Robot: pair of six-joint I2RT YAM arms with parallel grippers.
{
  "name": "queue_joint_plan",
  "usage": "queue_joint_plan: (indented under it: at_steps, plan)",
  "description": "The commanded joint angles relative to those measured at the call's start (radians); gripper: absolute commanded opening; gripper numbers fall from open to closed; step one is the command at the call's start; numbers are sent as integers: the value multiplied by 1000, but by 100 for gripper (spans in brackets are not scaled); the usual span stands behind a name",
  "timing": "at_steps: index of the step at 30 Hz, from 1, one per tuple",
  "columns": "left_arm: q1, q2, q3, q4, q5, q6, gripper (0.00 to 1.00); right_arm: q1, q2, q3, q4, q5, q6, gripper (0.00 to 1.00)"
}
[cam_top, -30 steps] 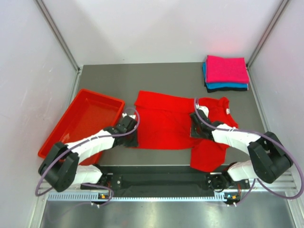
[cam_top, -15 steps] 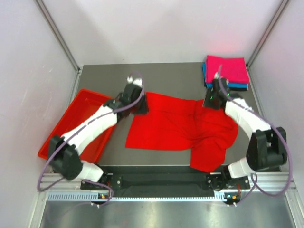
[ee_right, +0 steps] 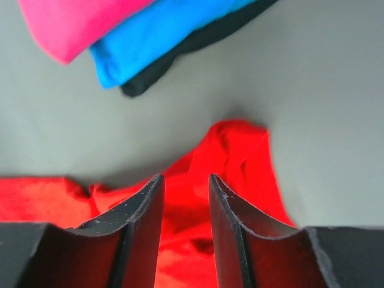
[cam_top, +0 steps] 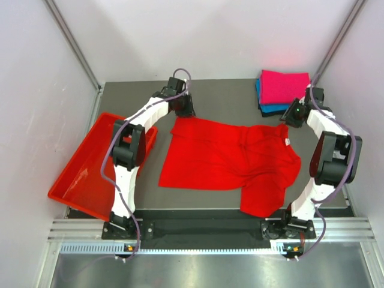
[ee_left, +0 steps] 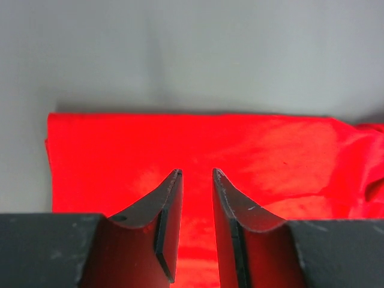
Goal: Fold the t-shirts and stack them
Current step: Fold the tshirt
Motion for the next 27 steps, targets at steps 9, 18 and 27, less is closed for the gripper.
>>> queue_joint_plan:
  at_steps: [9,18,27]
  plan:
    - [73,111,76,47,116,-15,32,-51,153,37,196,-116,-6,38]
    - [85,160,92,47,92,-19,31,-70,144,-14,246,-98,0,32]
    - [105,212,144,-40,38,-3,31,-114,137,-23,244,-78,14,0]
